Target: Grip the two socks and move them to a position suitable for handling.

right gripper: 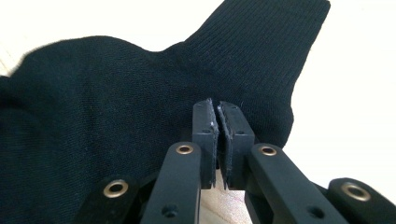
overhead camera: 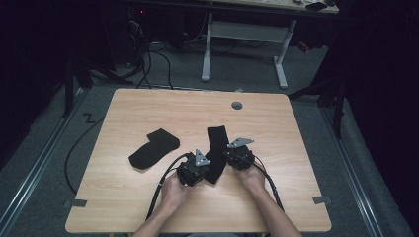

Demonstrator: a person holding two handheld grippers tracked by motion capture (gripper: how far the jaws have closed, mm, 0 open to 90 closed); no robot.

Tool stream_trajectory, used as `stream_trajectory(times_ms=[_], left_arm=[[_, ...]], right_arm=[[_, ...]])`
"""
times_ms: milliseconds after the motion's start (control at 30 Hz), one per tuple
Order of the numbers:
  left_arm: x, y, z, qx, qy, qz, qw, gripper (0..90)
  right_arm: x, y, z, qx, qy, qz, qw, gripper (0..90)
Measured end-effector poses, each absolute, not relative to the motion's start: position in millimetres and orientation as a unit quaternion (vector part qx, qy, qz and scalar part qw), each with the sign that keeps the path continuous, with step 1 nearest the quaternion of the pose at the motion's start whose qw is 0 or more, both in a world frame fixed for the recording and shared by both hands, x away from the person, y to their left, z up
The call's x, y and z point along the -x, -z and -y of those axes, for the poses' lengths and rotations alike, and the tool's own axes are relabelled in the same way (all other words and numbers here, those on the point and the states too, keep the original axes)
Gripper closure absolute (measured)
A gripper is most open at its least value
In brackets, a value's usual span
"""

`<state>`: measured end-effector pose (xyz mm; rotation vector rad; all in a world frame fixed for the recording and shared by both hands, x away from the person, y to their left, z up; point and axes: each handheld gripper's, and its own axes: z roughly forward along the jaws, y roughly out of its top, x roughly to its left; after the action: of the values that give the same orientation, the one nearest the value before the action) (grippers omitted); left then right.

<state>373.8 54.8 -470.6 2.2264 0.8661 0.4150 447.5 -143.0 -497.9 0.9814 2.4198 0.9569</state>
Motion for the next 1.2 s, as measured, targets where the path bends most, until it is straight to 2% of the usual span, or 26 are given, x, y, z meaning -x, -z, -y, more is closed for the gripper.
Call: stream_trajectory(times_ms=[233, 467, 667, 933, 1033, 1200], left_arm=[[-386.2, 451.5, -51.2, -0.852, -0.132, -0.337, 0.380, 88.7], [-408.4, 479.6, -37.6, -0.862, -0.109, -0.365, 0.334, 86.5], [-391.4, 479.5, -46.7, -0.861, -0.115, -0.359, 0.343, 73.2], [-371.0, 488.0, -55.3, -0.874, -0.092, -0.344, 0.332, 71.6], [-367.9, 484.5, -54.1, -0.864, -0.112, -0.343, 0.351, 71.0], [-380.3, 486.1, -56.0, -0.843, -0.146, -0.367, 0.365, 63.8]], right_arm=[[-447.3, 498.1, 142.3, -0.343, -0.338, -0.857, 0.184, 86.4], [-446.8, 498.1, 142.0, -0.344, -0.338, -0.857, 0.183, 86.4], [-447.2, 497.9, 142.5, -0.342, -0.338, -0.858, 0.181, 85.4], [-447.8, 496.3, 142.9, -0.349, -0.335, -0.858, 0.171, 81.3], [-446.0, 495.2, 141.6, -0.348, -0.330, -0.861, 0.170, 80.5], [-445.4, 491.0, 140.0, -0.358, -0.345, -0.851, 0.170, 73.8]])
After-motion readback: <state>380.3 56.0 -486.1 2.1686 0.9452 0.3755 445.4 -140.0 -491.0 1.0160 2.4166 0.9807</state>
